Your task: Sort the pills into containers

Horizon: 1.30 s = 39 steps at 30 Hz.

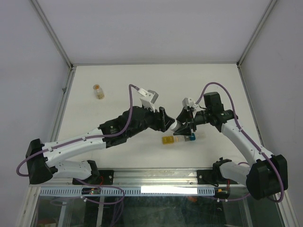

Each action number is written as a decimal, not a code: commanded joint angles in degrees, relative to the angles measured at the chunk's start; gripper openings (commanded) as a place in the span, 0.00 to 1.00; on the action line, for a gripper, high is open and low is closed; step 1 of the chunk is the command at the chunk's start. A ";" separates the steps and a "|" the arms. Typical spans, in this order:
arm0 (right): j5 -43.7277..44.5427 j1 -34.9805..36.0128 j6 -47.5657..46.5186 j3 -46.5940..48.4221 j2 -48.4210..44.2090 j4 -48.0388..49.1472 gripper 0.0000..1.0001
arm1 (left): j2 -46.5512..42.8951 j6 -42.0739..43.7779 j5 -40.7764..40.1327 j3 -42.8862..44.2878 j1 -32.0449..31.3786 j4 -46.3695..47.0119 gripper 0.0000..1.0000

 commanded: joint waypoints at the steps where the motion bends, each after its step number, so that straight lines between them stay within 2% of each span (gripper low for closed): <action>1: -0.32 0.55 -1.22 2.91 -0.35 0.31 0.00 | 0.90 -0.87 1.39 2.69 -0.77 -0.83 0.64; 7: -0.32 0.55 -1.21 2.94 -0.44 0.25 0.00 | 1.85 -1.35 4.81 2.81 -0.72 -0.72 0.58; 8: -0.33 0.55 -1.17 2.91 -0.49 0.26 0.00 | 2.01 -1.34 5.50 2.85 -0.76 -0.68 0.53; 11: -0.36 0.55 -1.10 2.87 -0.55 0.25 0.00 | 2.92 -0.99 7.72 3.31 -0.72 -0.56 0.24; 12: -0.36 0.55 -1.07 2.94 -0.67 0.25 0.00 | 3.06 -0.86 8.44 3.28 -0.75 -0.58 0.19; 16: -0.40 0.55 -1.06 2.87 -0.75 0.25 0.00 | 2.78 4.09 13.60 1.63 -0.68 2.01 0.16; 18: -0.55 0.55 -1.14 2.91 -0.80 0.25 0.00 | 2.50 11.90 22.57 -0.56 -0.61 5.31 0.14; 22: -1.20 0.55 -1.30 2.73 -0.75 0.25 0.00 | 2.58 36.05 41.84 -4.35 -0.48 7.39 0.11; 25: -1.37 0.55 -1.56 2.57 -0.72 0.25 0.00 | 1.76 55.55 50.00 -6.93 0.30 7.52 0.11; 27: -1.29 0.55 -1.80 2.46 -0.70 0.30 0.00 | 1.13 59.80 50.57 -7.87 1.91 9.76 0.14; 28: -1.21 0.55 -1.83 2.43 -0.70 0.26 0.00 | 1.05 59.51 51.93 -7.53 3.62 11.15 0.22; 29: -1.15 0.55 -1.92 2.47 -0.72 0.19 0.00 | 1.03 57.64 53.29 -7.28 5.43 13.00 0.37; 30: -1.14 0.55 -1.96 2.47 -0.74 0.17 0.00 | 0.71 53.62 53.25 -7.34 7.17 16.38 0.57; 33: -1.04 0.55 -2.28 2.55 -0.63 -0.07 0.00 | -2.36 41.28 45.66 -11.00 9.28 27.98 0.90; 34: -1.10 0.55 -2.33 2.56 -0.68 -0.17 0.00 | -3.82 37.86 42.61 -12.52 9.41 31.16 0.98; 36: -1.15 0.55 -2.44 2.52 -0.74 -0.27 0.00 | -7.01 31.25 37.18 -15.59 9.52 35.05 0.99; 39: -1.25 0.63 -2.70 2.64 -0.62 -0.44 0.00 | -11.66 19.46 29.25 -18.63 9.47 35.39 0.99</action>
